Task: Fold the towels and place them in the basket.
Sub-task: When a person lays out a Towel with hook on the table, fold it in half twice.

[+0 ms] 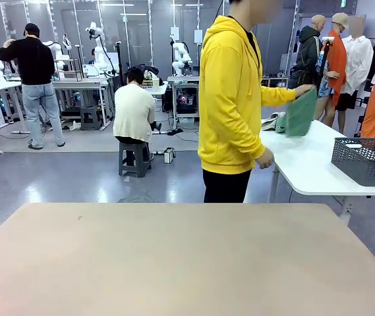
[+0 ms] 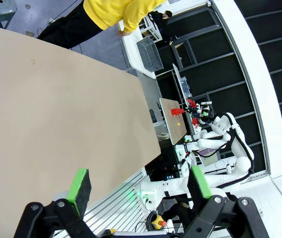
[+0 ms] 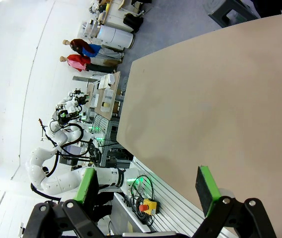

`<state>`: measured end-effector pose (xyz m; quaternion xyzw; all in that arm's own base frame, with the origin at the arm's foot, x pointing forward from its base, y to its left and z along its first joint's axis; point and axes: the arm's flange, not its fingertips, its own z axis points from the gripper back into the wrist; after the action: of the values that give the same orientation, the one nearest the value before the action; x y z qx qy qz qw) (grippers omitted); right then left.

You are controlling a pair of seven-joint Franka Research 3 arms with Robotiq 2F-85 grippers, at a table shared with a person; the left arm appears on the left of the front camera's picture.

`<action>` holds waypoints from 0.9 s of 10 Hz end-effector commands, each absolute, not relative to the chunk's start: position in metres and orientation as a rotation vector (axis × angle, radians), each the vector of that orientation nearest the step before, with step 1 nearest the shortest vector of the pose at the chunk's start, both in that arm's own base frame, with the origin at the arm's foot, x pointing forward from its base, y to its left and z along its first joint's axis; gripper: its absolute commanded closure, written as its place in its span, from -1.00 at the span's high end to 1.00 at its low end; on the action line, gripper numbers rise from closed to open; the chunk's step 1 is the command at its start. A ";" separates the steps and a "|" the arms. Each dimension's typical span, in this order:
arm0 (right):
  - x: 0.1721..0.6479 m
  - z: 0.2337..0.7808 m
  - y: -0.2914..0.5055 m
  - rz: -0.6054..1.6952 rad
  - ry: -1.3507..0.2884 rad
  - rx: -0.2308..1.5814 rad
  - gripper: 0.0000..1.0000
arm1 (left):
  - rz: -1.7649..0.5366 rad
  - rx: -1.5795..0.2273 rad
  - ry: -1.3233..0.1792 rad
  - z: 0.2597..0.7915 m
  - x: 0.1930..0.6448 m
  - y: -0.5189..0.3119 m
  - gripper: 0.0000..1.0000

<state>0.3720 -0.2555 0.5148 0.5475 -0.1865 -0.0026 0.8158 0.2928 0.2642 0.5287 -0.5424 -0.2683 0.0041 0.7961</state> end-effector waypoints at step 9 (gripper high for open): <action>0.372 0.515 -0.255 -0.008 -0.398 1.173 1.00 | 0.003 -1.179 -0.581 0.532 0.293 0.266 1.00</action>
<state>0.3719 -0.2555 0.5148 0.5474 -0.1865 -0.0026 0.8158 0.2928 0.2642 0.5286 -0.5424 -0.2683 0.0041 0.7961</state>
